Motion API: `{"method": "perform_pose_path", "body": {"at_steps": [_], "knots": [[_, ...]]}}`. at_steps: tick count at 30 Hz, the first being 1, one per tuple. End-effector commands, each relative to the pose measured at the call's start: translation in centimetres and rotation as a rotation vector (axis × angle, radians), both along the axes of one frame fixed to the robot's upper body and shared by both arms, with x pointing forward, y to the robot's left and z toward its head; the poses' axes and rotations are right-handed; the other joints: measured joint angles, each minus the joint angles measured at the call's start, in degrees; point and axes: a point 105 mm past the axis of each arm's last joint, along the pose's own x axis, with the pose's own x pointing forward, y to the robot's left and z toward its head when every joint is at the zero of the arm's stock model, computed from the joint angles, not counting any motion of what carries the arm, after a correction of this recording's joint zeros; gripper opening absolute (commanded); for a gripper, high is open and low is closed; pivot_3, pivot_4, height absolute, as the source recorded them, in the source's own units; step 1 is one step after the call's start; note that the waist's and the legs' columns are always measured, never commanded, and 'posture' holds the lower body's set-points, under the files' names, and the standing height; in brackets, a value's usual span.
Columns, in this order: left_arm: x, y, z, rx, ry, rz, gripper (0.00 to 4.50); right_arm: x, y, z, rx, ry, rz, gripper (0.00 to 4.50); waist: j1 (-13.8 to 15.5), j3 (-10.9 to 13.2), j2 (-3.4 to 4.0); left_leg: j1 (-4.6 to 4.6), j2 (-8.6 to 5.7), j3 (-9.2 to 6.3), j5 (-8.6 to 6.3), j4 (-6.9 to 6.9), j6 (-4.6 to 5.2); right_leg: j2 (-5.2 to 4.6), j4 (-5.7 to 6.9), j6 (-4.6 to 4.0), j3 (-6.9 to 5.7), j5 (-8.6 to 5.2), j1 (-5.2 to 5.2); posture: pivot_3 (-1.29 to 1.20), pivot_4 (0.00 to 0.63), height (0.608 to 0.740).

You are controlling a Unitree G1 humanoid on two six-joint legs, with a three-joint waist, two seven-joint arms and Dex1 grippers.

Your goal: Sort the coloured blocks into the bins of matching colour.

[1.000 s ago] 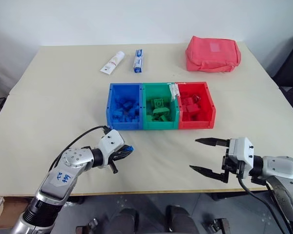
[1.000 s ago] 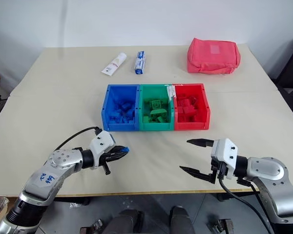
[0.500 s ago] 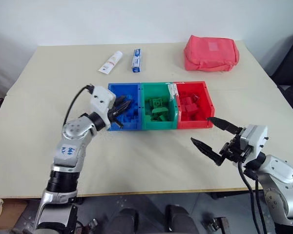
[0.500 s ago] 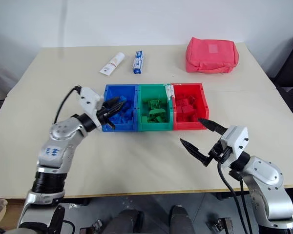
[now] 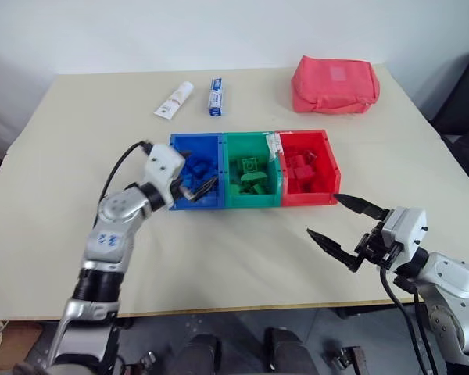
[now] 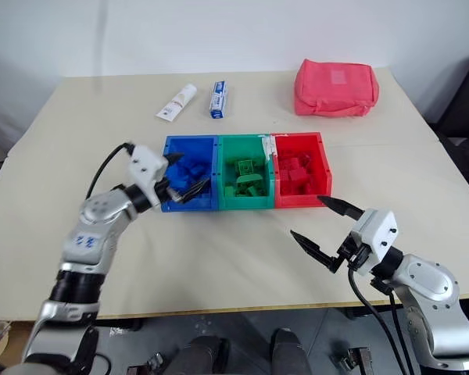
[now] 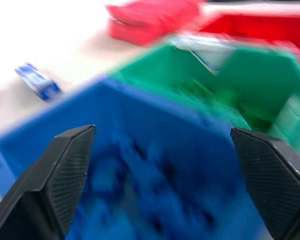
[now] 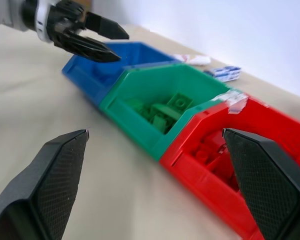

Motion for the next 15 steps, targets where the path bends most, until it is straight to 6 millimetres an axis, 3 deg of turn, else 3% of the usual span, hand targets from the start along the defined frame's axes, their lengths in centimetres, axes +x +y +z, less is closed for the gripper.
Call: {"method": "perform_pose_path", "body": {"at_steps": [1,4,7,15], "knots": [[-3.9,2.8,0.2,0.073,-0.018,-0.155,4.47,-0.1,-0.6,-0.1,-0.043,0.021,0.069,4.5,-0.4,0.0,0.0,0.01,0.04,-0.01,-0.01,-0.02,-0.02,-0.16,-0.02,-0.03,-0.01,-0.02,0.01,0.0,0.15,0.74],[-5.6,4.6,-1.7,0.154,0.103,-0.185,4.47,0.2,-1.0,-0.6,-0.085,0.036,0.102,4.5,-0.1,0.0,0.02,0.01,0.02,-0.1,-0.01,0.01,-0.02,-0.32,-0.05,-0.07,-0.11,-0.04,0.11,0.0,0.15,0.74],[-6.4,5.6,-1.9,0.15,0.132,-0.152,4.47,0.5,-1.7,-1.3,-0.147,0.042,0.115,4.5,0.6,0.0,0.07,0.04,-0.1,-0.13,-0.02,0.0,0.05,-0.43,-0.05,-0.05,-0.07,-0.03,0.17,0.0,0.15,0.74],[-7.1,5.6,-3.1,0.155,0.101,-0.082,4.47,1.3,-1.5,-1.4,-0.122,0.036,0.108,4.5,0.8,0.0,0.07,0.01,-0.08,-0.12,-0.04,-0.03,0.05,-0.42,-0.07,-0.05,-0.12,-0.03,0.12,0.0,0.15,0.74]]}}
